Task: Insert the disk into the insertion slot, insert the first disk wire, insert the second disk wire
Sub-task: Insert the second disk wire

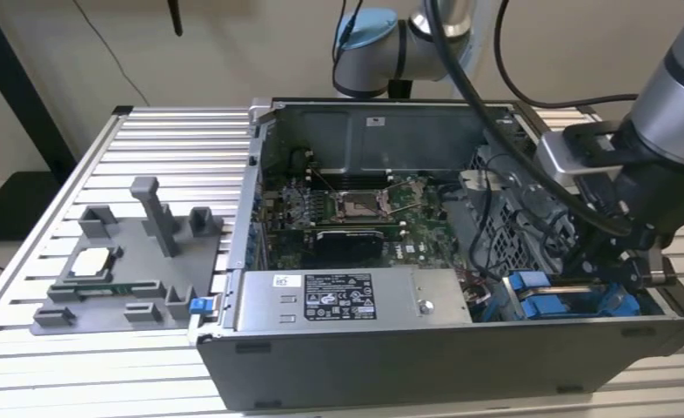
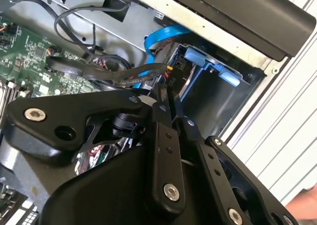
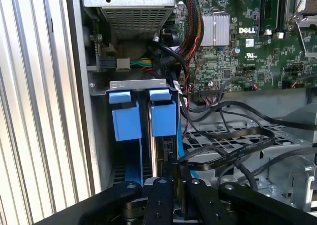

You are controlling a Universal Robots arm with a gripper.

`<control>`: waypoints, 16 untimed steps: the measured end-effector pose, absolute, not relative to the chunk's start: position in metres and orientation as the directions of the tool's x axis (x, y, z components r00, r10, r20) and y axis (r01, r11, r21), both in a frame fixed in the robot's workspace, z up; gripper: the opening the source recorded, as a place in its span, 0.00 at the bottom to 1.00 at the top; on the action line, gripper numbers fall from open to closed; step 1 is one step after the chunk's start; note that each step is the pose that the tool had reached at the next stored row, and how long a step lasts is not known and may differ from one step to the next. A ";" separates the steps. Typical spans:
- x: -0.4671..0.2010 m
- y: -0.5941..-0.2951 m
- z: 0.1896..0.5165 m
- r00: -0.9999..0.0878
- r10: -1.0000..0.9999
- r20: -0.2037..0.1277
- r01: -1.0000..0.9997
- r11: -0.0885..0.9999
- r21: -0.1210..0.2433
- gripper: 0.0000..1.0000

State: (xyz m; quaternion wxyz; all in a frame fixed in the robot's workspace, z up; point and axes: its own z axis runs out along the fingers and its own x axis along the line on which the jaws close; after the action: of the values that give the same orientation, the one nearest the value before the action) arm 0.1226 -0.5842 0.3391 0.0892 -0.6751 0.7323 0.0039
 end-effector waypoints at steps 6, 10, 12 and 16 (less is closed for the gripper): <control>0.123 -0.584 0.334 -0.073 -0.988 -0.134 -0.989 0.089 -0.115 0.00; 0.123 -0.584 0.333 -0.073 -0.988 -0.139 -0.989 0.089 -0.114 1.00; 0.122 -0.584 0.339 -0.073 -0.988 -0.137 -0.989 0.089 -0.115 1.00; 0.122 -0.584 0.351 -0.074 -0.988 -0.137 -0.989 0.090 -0.115 1.00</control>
State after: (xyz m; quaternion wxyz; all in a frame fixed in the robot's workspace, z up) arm 0.1223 -0.5842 0.3511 0.0895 -0.6745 0.7328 0.0041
